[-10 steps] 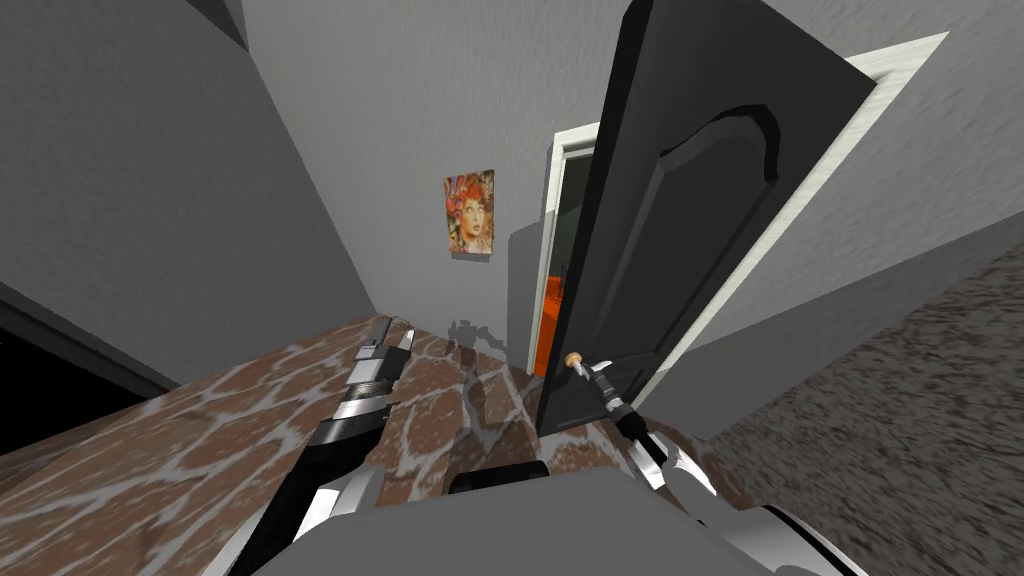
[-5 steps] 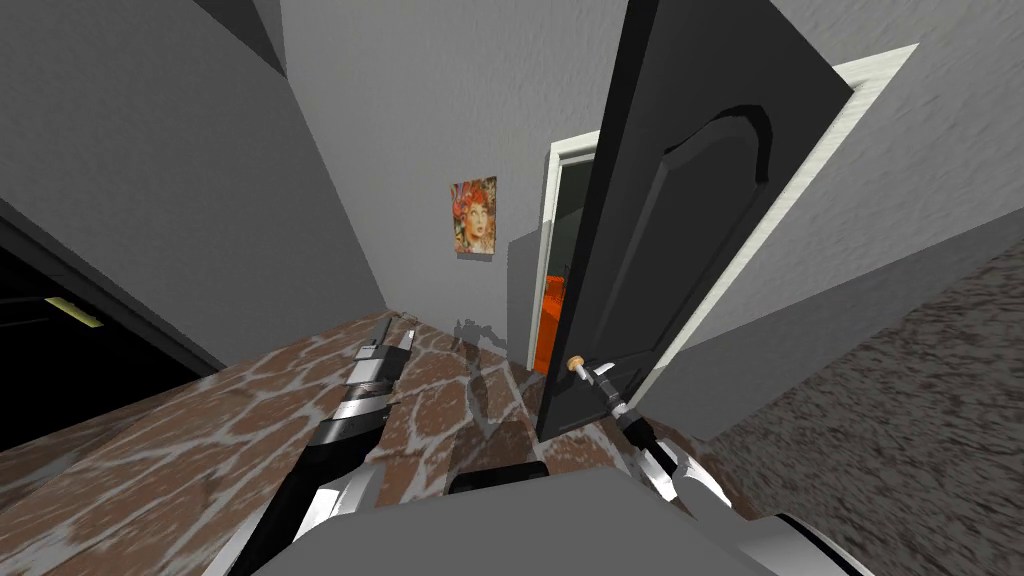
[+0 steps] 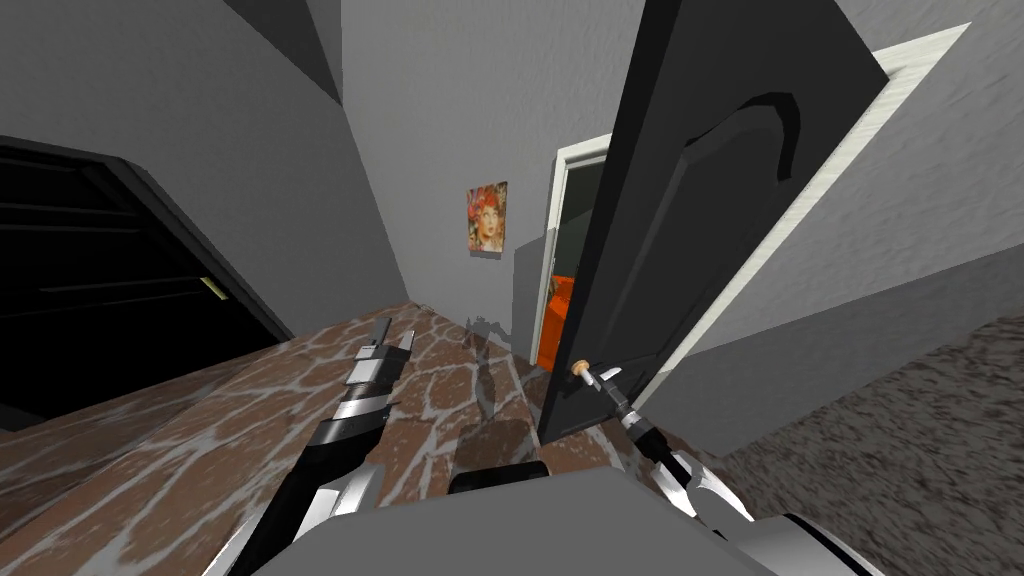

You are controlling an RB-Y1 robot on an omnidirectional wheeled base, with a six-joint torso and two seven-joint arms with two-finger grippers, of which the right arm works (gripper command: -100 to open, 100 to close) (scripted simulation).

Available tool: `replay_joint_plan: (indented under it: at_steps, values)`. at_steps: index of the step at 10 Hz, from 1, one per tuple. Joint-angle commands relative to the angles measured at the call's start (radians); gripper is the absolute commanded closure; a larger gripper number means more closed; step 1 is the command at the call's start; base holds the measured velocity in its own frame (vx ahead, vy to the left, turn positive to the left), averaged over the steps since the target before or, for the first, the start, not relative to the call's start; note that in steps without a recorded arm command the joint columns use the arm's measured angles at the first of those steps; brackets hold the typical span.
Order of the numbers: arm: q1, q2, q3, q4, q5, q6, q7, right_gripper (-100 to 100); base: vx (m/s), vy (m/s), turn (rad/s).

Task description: Pull the door open

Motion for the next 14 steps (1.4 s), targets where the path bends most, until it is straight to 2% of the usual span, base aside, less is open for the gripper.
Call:
replay_joint_plan:
  at_steps: [1, 2, 3, 4, 5, 14]
  values:
    - [0.035, -0.009, -0.005, -0.05, -0.001, 0.015, -0.007, 100, -0.131, -0.083, 0.07]
    - [0.035, -0.009, -0.005, -0.05, -0.001, 0.015, -0.007, 100, -0.046, -0.024, -0.027]
    - [0.048, -0.02, -0.008, -0.039, 0.001, -0.015, -0.014, 100, -0.138, -0.05, 0.196]
    - [0.051, -0.022, -0.009, -0.037, 0.001, -0.021, -0.015, 100, -0.189, -0.094, 0.171]
    - [0.044, -0.012, -0.005, -0.033, 0.003, -0.014, -0.011, 100, -0.072, -0.037, 0.038]
    - [0.06, -0.033, -0.012, 0.003, 0.011, -0.08, -0.021, 100, -0.175, -0.093, 0.156]
